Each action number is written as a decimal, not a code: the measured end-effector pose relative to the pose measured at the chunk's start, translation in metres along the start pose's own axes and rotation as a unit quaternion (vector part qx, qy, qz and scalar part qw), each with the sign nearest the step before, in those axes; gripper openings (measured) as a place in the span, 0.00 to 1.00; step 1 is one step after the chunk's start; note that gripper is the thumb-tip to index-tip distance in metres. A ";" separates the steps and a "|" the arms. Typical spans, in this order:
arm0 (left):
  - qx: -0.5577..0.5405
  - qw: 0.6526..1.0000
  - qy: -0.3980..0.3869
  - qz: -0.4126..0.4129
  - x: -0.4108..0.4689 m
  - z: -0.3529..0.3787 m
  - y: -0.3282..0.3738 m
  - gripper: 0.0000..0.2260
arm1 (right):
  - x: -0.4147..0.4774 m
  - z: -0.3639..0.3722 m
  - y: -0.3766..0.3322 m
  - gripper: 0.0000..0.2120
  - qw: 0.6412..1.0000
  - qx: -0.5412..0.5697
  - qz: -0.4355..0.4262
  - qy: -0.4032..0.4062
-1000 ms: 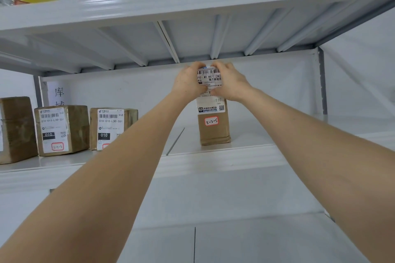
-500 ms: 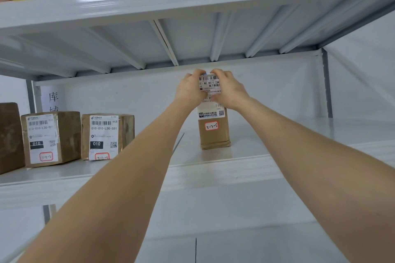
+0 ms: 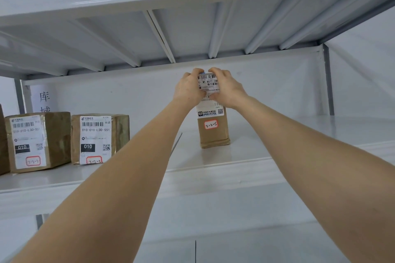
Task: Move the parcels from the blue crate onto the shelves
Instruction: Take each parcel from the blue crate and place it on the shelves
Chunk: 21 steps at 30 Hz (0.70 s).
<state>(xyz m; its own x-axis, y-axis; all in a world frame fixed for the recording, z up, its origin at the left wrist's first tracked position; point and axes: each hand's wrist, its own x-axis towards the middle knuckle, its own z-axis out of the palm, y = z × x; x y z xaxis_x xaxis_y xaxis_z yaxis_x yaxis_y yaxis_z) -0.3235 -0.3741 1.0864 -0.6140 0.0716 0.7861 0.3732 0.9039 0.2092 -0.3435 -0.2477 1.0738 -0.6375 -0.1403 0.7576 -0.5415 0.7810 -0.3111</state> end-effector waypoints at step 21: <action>-0.007 0.998 -0.064 -0.002 -0.005 -0.013 0.000 0.32 | -0.005 -0.007 -0.010 0.38 0.999 0.016 0.046 -0.013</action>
<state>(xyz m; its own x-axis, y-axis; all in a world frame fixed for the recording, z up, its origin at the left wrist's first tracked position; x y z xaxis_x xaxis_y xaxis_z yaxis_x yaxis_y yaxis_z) -0.3114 -0.3798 1.0904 -0.6983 0.1227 0.7052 0.3804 0.8982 0.2204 -0.3313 -0.2507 1.0774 -0.6989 -0.0842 0.7102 -0.4966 0.7718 -0.3972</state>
